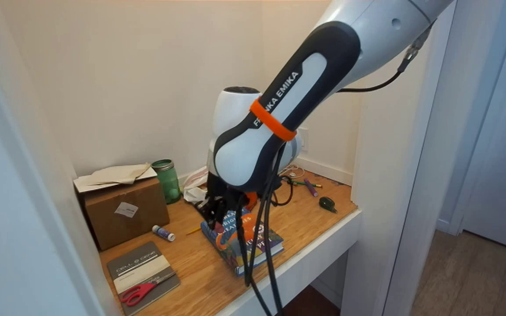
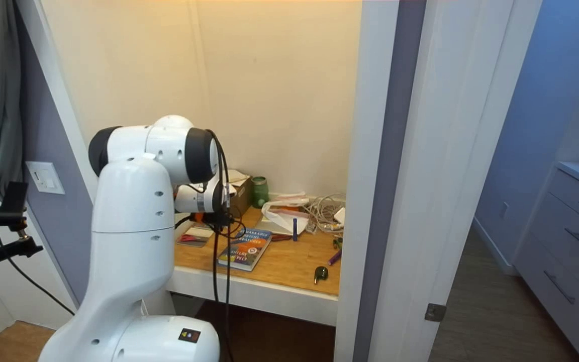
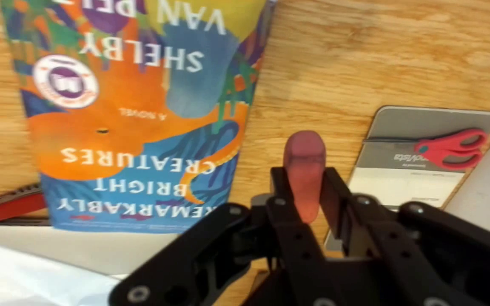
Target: Move the purple object to the right, open the book, put the purple object inside then close the book
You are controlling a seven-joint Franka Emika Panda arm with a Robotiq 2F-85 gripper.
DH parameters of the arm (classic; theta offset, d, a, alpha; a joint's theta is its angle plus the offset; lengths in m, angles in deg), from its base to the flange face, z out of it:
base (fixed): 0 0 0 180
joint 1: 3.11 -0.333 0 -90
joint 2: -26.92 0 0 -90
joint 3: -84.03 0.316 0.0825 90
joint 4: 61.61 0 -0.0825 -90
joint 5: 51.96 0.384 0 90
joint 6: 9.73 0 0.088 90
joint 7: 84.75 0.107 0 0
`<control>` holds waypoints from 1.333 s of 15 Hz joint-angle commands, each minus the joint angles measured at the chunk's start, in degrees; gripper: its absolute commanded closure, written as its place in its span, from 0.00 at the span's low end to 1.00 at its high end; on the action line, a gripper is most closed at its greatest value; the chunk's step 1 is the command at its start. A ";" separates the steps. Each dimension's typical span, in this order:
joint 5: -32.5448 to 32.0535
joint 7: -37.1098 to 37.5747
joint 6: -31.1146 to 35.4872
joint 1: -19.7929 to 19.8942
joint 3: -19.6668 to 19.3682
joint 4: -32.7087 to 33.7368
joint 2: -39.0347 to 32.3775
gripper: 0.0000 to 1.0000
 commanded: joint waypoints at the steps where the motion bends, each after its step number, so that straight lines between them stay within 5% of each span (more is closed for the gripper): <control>1: -6.38 1.05 -2.35 2.62 -2.12 -7.19 8.08 0.94; 2: -7.65 1.41 -2.53 3.54 -2.12 -8.24 9.43 0.94; 3: -6.12 1.05 -1.80 4.63 0.26 -4.01 5.11 0.78; 8: -7.49 0.94 -2.08 6.12 0.22 -7.34 8.28 0.78; 9: -7.49 0.94 -2.08 6.08 0.27 -7.44 8.28 0.94; 17: -13.33 1.35 -0.92 12.16 -5.42 -5.77 3.76 0.94; 20: -11.12 -1.30 -0.07 15.45 -4.52 -5.02 0.44 0.94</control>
